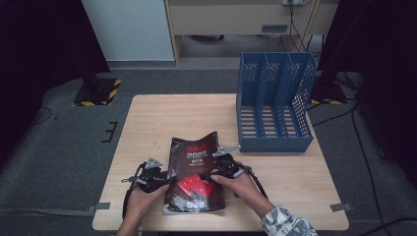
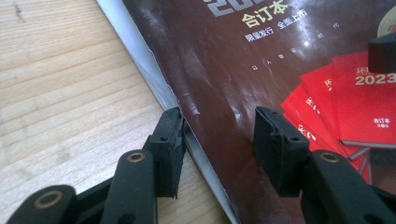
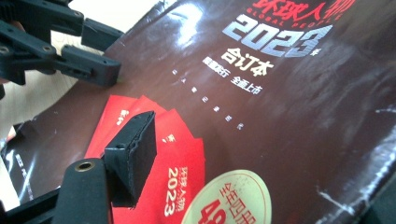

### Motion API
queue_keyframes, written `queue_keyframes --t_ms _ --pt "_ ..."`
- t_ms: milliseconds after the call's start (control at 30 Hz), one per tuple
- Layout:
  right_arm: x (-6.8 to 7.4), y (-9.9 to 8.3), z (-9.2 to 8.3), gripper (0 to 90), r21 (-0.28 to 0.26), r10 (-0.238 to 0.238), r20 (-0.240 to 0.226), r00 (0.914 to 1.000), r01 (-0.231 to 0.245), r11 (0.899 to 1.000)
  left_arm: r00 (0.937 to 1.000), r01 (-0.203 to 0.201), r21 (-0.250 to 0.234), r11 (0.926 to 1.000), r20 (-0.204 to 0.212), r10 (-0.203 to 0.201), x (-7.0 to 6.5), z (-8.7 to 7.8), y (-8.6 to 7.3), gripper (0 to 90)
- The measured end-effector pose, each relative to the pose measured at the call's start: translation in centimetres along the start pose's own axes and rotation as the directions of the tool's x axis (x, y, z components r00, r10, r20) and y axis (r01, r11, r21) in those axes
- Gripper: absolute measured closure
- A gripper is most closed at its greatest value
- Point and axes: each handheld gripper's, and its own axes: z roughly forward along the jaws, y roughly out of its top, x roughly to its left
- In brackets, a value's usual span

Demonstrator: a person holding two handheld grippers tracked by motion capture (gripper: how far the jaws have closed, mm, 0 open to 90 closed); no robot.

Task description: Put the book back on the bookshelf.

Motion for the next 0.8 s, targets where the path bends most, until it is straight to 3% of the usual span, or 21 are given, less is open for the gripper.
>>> queue_keyframes --t_ms 167,300,467,567,667,800 --pt "0.13 0.37 0.10 33.9 0.017 -0.020 -0.008 0.9998 0.020 1.000 0.9998 -0.020 0.004 0.9998 -0.002 0.020 -0.44 0.26 0.17 53.5" --pt "0.18 0.45 0.23 36.3 0.043 -0.036 -0.009 0.9993 0.037 0.998 0.9999 -0.014 0.001 0.9999 0.002 0.014 -0.40 0.27 0.16 53.0" --pt "0.51 0.47 0.51 44.7 0.081 -0.069 0.017 0.9975 0.067 0.994 0.9999 -0.015 0.001 0.9999 0.005 0.015 -0.39 0.29 0.19 52.7" --pt "0.57 0.61 0.51 54.8 0.091 -0.075 0.041 0.9964 0.071 0.993 0.9998 -0.017 0.002 0.9998 0.007 0.017 -0.42 0.33 0.22 52.4" --pt "0.44 0.68 0.36 65.7 0.061 -0.076 0.063 0.9951 0.072 0.995 0.9998 -0.017 0.001 0.9999 0.008 0.017 -0.45 0.37 0.25 52.2" --pt "0.34 0.77 0.28 67.5 0.061 -0.076 0.068 0.9948 0.071 0.996 0.9998 -0.018 0.000 0.9998 0.009 0.018 -0.48 0.45 0.31 52.4"
